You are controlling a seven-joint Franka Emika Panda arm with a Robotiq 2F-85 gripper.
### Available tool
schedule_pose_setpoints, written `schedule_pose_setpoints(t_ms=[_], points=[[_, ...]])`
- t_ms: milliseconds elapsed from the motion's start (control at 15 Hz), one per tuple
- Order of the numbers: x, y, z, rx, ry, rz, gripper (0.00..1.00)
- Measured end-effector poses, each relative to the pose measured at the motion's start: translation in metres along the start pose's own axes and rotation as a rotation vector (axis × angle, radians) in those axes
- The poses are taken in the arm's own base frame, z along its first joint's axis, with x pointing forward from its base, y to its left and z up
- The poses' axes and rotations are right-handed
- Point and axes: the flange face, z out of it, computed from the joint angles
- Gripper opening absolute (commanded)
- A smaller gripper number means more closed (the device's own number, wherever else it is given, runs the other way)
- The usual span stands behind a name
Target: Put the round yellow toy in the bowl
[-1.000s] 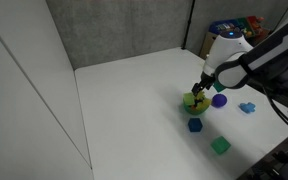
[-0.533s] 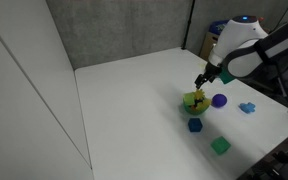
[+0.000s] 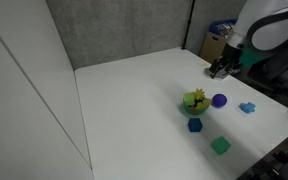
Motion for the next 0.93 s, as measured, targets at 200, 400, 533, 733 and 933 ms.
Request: schedule_pose_setpoints(t_ms=[200,400,533,733,933], points=[[-0.006,0.022,-0.028,0.02,-0.047,0.024,1.0],[-0.017,0.042,-0.056,0.064,-0.103,0.012,1.0],[-0.028,0.054,-0.075,0.091,-0.139,-0.006,1.0],[-0.049,0.066,-0.105,0.108,-0.182,-0.02,1.0],[-0.074,0.074,-0.137,0.118,-0.212,-0.007,1.0]])
